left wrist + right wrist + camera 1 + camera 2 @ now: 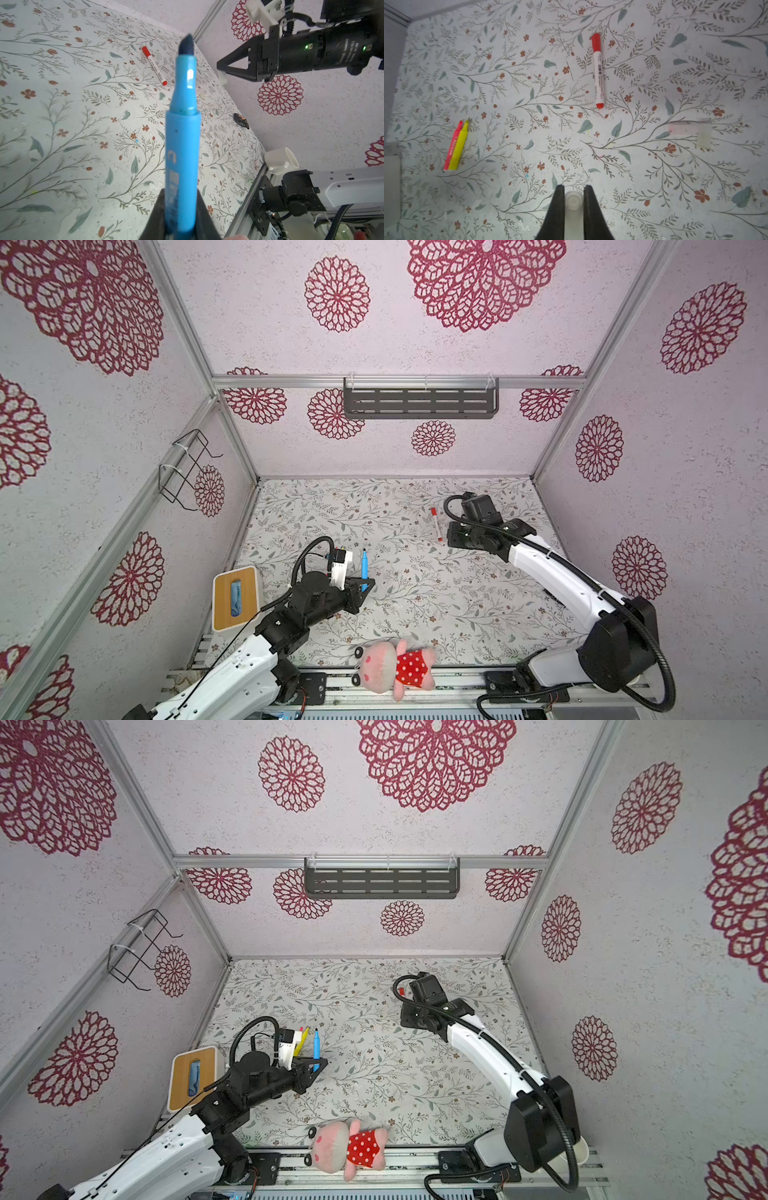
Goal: Insert the pens into the pen caps
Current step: 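Lift the cap and swing the right gripper toward the left gripper's blue marker, then lower the held cap onto the blue marker tip above the left gripper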
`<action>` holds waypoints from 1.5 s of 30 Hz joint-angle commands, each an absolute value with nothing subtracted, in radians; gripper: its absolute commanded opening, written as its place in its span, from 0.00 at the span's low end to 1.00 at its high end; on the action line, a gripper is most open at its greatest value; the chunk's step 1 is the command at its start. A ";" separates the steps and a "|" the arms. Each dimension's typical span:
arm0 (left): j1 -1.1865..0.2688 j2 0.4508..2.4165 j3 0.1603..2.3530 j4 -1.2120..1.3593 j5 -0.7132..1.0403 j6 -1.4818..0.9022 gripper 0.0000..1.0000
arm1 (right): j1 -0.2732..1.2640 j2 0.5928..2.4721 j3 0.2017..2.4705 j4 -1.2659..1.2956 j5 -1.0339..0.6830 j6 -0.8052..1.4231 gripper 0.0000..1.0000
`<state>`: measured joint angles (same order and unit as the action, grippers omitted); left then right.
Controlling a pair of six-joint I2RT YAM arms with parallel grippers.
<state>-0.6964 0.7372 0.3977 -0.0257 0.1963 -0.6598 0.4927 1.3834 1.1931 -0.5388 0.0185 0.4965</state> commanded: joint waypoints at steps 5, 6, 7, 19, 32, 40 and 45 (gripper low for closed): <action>-0.764 0.743 0.367 0.056 0.174 -0.662 0.00 | 0.496 1.241 1.157 -0.422 -0.063 0.489 0.00; -0.767 0.741 0.367 0.064 0.178 -0.660 0.00 | 0.497 1.225 1.144 -0.394 -0.088 0.492 0.00; -0.770 0.741 0.367 0.073 0.185 -0.658 0.00 | 0.496 1.207 1.124 -0.352 -0.126 0.495 0.00; -0.885 0.927 0.387 0.330 0.207 -0.674 0.00 | 0.529 1.008 0.886 0.154 -0.399 0.629 0.00; -0.949 1.058 0.490 0.365 0.210 -0.644 0.00 | 0.590 0.988 0.861 0.239 -0.418 0.642 0.00; -0.963 1.070 0.512 0.365 0.213 -0.639 0.00 | 0.630 0.994 0.839 0.288 -0.424 0.645 0.00; -0.970 1.071 0.513 0.365 0.206 -0.639 0.00 | 0.650 1.002 0.831 0.310 -0.418 0.645 0.00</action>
<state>-0.9588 1.0683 0.4835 0.3389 0.2077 -0.6540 0.6369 1.0065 0.8242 0.2329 -0.4053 0.6319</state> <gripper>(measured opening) 0.180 0.152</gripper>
